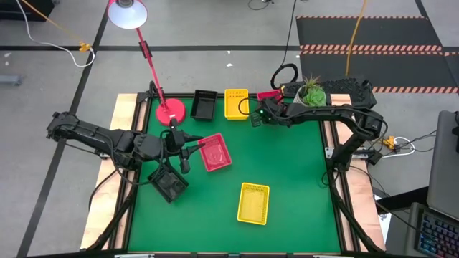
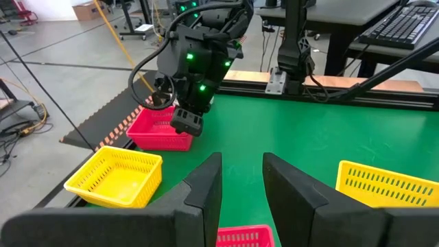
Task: Stack baskets by color
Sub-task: Stack the bottom red bin on the top red bin, then stack the bottom yellow bin on the top stacked yellow bin
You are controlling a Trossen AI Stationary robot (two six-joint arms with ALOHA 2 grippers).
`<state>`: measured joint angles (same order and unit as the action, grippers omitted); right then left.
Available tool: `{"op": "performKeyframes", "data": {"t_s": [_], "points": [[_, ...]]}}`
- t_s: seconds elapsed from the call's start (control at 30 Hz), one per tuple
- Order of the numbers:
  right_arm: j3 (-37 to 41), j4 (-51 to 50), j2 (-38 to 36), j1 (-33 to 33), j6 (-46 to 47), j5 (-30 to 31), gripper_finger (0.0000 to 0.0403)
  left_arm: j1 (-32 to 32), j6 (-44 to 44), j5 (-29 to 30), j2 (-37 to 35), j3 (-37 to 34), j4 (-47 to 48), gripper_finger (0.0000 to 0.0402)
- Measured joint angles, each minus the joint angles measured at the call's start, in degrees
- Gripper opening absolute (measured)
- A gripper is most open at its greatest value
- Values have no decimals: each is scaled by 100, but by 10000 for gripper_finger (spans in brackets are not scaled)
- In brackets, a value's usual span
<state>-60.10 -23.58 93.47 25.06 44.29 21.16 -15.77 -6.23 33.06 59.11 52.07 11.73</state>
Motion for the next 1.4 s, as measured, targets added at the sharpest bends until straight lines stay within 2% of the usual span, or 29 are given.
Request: {"op": "performKeyframes", "data": {"t_s": [0.6,0.93,1.07,1.23,1.33,1.4], "points": [[4,609,107,37,99,-308,15,0,-3,-4,2,0,-46,108],[-4,378,-422,-65,-255,-182,15,0,8,-7,2,0,-38,108],[-4,395,-933,-486,-692,-536,15,-24,3,-13,2,0,28,108],[-4,330,-1636,-1421,-1039,-764,15,-192,0,-38,-33,9,305,108],[-4,332,-2036,-2068,-949,-479,15,-290,-189,-30,-31,114,769,108],[-4,367,-2237,-2547,-964,-84,15,-370,-428,-29,-33,227,1097,108]]}}
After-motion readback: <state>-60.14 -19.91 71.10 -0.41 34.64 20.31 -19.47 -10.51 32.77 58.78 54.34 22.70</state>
